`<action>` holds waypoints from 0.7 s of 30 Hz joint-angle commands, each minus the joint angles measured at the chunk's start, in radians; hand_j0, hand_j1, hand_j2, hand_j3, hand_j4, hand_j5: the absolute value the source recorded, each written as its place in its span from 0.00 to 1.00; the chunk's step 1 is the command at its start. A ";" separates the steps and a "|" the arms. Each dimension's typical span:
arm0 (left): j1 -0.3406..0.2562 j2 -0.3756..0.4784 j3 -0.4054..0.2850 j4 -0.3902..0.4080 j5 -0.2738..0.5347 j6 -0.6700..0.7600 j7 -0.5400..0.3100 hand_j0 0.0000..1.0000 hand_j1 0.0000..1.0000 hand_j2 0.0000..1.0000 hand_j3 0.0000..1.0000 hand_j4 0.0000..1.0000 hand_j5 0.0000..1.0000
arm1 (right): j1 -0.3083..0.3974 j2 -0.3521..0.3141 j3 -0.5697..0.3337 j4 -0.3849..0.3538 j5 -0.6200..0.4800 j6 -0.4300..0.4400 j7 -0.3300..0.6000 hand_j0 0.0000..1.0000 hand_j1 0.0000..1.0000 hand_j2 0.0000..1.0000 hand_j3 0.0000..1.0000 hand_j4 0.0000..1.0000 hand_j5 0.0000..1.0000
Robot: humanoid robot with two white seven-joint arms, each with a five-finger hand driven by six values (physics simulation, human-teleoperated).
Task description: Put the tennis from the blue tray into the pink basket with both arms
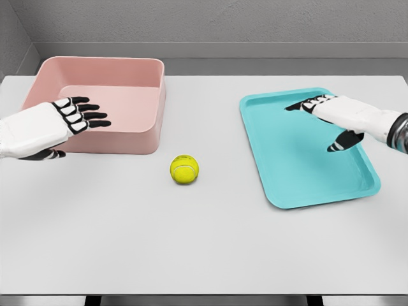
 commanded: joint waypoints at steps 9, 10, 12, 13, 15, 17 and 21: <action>-0.183 -0.132 -0.253 -0.024 -0.124 0.001 -0.035 1.00 1.00 1.00 1.00 1.00 1.00 | 0.077 -0.012 -0.136 -0.001 -0.006 -0.112 -0.001 1.00 1.00 1.00 1.00 1.00 1.00; -0.206 -0.147 -0.285 -0.022 -0.124 0.001 -0.036 1.00 1.00 1.00 1.00 1.00 1.00 | 0.077 -0.014 -0.135 0.002 -0.007 -0.103 -0.001 1.00 1.00 1.00 1.00 1.00 1.00; -0.227 -0.175 -0.332 -0.022 -0.134 0.001 -0.036 1.00 1.00 1.00 1.00 1.00 1.00 | 0.077 -0.012 -0.137 0.002 -0.007 -0.109 -0.001 1.00 1.00 1.00 1.00 1.00 1.00; -0.245 -0.179 -0.363 -0.022 -0.138 0.001 -0.036 1.00 1.00 1.00 1.00 1.00 1.00 | 0.077 -0.012 -0.137 -0.001 -0.006 -0.109 -0.001 1.00 1.00 1.00 1.00 1.00 1.00; -0.282 -0.201 -0.426 -0.021 -0.138 0.001 -0.036 1.00 1.00 1.00 1.00 1.00 1.00 | 0.077 -0.012 -0.138 -0.004 -0.006 -0.109 -0.001 1.00 1.00 1.00 1.00 1.00 1.00; -0.299 -0.212 -0.448 -0.019 -0.138 0.001 -0.035 1.00 1.00 1.00 1.00 1.00 1.00 | 0.072 -0.012 -0.138 -0.008 -0.006 -0.109 -0.001 1.00 1.00 1.00 1.00 1.00 1.00; -0.365 -0.256 -0.541 -0.008 -0.141 0.001 -0.036 1.00 1.00 1.00 1.00 1.00 1.00 | 0.071 -0.014 -0.140 -0.010 -0.006 -0.111 -0.001 1.00 1.00 1.00 1.00 1.00 1.00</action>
